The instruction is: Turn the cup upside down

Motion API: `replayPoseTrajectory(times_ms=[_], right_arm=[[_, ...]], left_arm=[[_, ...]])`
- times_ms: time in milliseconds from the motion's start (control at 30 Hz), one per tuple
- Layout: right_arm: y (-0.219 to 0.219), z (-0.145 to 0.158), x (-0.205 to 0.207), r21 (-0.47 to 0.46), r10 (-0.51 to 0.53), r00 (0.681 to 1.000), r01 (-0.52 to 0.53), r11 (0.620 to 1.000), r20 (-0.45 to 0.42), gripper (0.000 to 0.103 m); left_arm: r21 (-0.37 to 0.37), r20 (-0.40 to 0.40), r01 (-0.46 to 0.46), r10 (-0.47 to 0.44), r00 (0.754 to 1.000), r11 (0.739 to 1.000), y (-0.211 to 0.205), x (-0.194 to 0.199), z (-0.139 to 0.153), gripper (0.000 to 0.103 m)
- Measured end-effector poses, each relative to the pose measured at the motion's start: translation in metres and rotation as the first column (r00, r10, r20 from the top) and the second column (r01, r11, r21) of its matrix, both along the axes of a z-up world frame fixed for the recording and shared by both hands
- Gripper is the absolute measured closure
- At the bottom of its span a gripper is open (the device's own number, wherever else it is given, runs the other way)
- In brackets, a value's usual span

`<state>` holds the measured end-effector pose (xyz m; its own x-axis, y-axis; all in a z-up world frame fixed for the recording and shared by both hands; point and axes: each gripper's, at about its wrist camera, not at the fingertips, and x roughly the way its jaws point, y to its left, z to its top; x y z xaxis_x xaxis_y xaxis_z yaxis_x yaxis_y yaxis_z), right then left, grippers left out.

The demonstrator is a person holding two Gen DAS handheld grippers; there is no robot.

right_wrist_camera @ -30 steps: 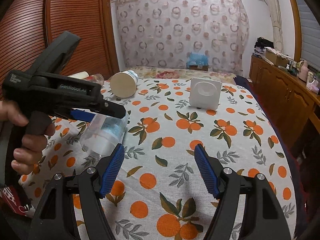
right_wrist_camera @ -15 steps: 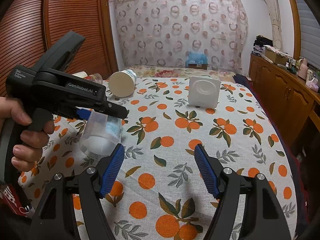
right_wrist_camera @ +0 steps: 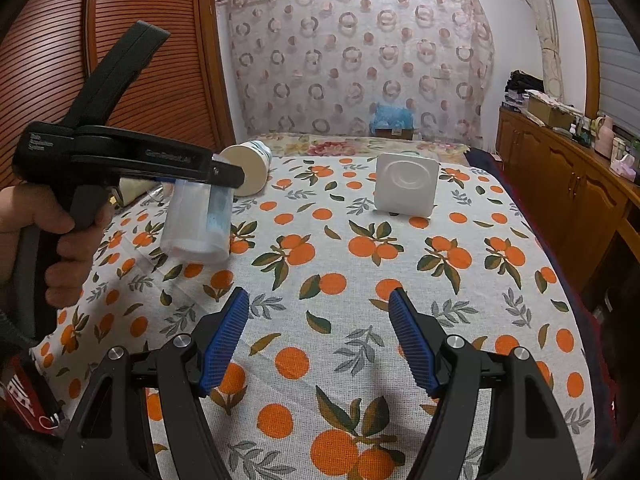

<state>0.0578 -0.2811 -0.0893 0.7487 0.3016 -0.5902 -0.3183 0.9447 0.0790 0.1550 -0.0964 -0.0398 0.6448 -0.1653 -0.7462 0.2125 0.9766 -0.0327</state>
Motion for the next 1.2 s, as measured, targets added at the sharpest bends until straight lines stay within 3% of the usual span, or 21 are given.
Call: replayPoseTrajectory(times_ms=[200,467,700,1100,1200], right_arm=[[0.000,-0.001,0.001,0.001,-0.004,1.000,0.004,1.000,0.000,0.028],[-0.001,-0.001,0.001,0.004,-0.005,1.000,0.005,1.000,0.000,0.028],[-0.002,0.000,0.001,0.008,-0.009,1.000,0.009,1.000,0.001,0.028],[-0.002,0.001,0.002,0.007,-0.018,1.000,0.018,1.000,0.003,0.028],[0.000,0.001,0.001,0.008,-0.023,1.000,0.023,1.000,0.002,0.028]], left_arm=[[0.138,0.117,-0.039,0.022,0.993,0.990,-0.002,0.001,-0.003,0.045],[0.229,0.195,-0.044,-0.001,0.981,0.972,-0.008,-0.011,-0.010,0.045],[0.249,0.225,-0.037,-0.021,0.974,0.968,-0.009,-0.028,-0.010,0.045],[0.196,0.217,-0.009,-0.034,0.976,0.981,0.002,-0.058,-0.002,0.045],[0.170,0.222,-0.006,-0.032,0.975,0.985,0.005,-0.062,0.001,0.037]])
